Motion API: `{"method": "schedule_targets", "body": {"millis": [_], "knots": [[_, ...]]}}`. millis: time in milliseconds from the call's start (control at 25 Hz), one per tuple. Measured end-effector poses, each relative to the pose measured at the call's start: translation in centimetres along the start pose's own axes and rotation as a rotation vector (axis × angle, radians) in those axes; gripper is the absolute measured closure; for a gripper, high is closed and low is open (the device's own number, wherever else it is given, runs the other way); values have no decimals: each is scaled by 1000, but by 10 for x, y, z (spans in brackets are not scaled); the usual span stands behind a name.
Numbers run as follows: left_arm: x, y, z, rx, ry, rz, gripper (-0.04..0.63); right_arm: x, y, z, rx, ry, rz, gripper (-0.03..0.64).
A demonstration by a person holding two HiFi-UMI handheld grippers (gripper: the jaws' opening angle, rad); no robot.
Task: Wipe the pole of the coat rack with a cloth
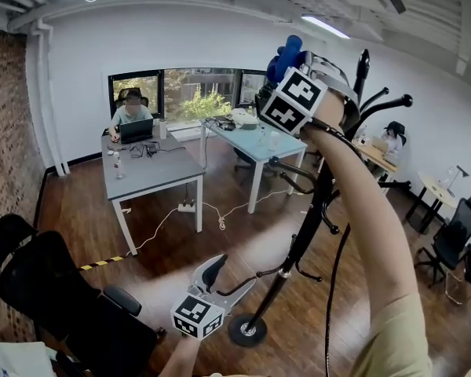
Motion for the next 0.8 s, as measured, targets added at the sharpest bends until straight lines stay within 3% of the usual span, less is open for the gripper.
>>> {"method": "schedule_targets", "body": {"millis": [120,360,600,800], "knots": [[-4,-4,3,-31,-2,-9,255,-16,11,-3,-5,-15,-20,476],[-7,-12,8,-67,8,-17,255,-36,39,-27,15,73,-77,476],[-15,-19,12,-90,26,-33,255,-72,63,-57,114,-35,-109,476],[-20,-22,18,-111,36,-37,255,-83,87,-78,138,-98,-104,476]]}}
Point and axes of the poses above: the fingertips, and each gripper's own axes: y backward along the fingers, z to its right, x out of its top, the point moved 6 cm from there along y, backward along the fingers, and after that the axes turned 8 degrees about z, right-handed, at the moved point
